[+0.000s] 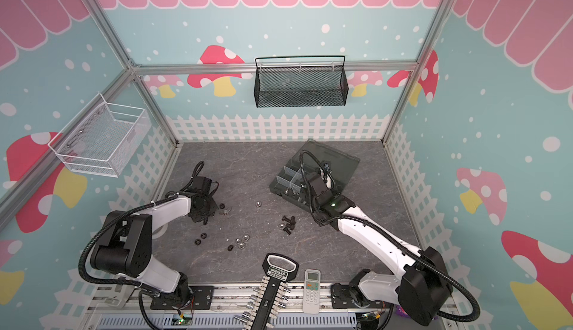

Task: Sort the screws and nuts into containers
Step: 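Lower the left gripper onto a silver wing nut and close it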

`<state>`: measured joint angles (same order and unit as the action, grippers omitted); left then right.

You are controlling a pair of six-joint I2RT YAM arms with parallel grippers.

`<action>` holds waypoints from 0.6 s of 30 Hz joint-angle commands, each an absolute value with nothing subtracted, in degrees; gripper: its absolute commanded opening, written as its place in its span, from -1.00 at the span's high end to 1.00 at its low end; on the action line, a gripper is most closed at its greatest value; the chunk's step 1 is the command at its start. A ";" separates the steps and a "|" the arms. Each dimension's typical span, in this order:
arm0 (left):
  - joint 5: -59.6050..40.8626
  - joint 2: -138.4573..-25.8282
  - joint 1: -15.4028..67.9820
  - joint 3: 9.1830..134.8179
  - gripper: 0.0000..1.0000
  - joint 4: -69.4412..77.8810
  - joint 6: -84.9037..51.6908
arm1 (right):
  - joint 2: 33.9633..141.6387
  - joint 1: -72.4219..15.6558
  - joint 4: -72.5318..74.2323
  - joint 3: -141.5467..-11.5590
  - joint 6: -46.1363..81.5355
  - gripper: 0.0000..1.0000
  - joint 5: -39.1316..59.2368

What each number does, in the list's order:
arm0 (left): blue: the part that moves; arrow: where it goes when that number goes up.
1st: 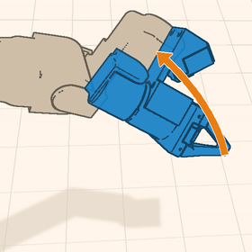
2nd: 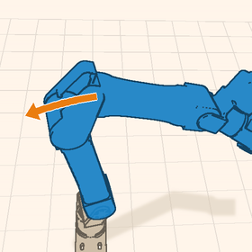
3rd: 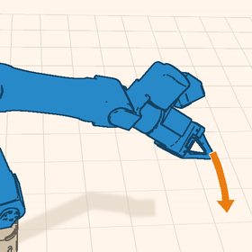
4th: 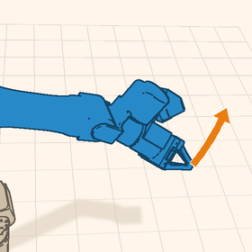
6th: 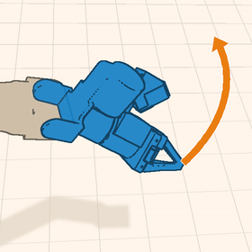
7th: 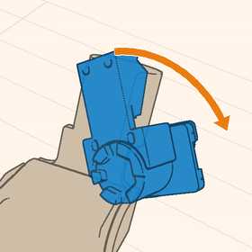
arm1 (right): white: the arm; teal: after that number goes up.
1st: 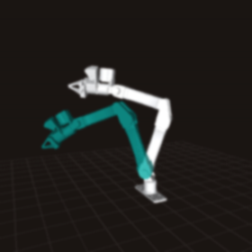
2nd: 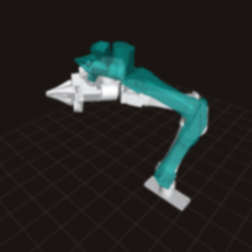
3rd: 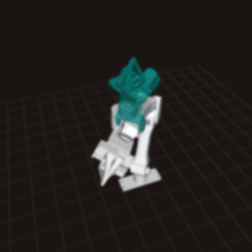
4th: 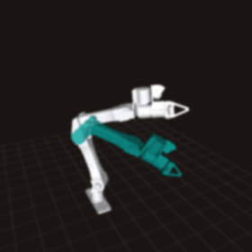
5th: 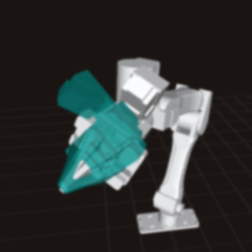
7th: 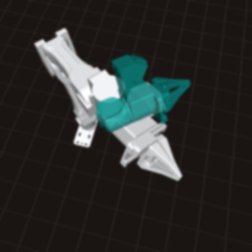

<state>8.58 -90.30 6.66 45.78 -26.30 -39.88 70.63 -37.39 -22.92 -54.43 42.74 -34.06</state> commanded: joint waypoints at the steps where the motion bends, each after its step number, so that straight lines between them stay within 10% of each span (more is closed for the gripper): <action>1: 4.35 -89.20 6.46 42.54 0.81 -26.94 -41.81 | 69.42 -37.41 -23.55 -52.98 44.37 -0.96 -34.95; 18: -3.65 -77.99 6.92 35.95 0.88 -25.25 -45.17 | 71.40 -37.36 -22.08 -53.69 43.66 -0.96 -33.27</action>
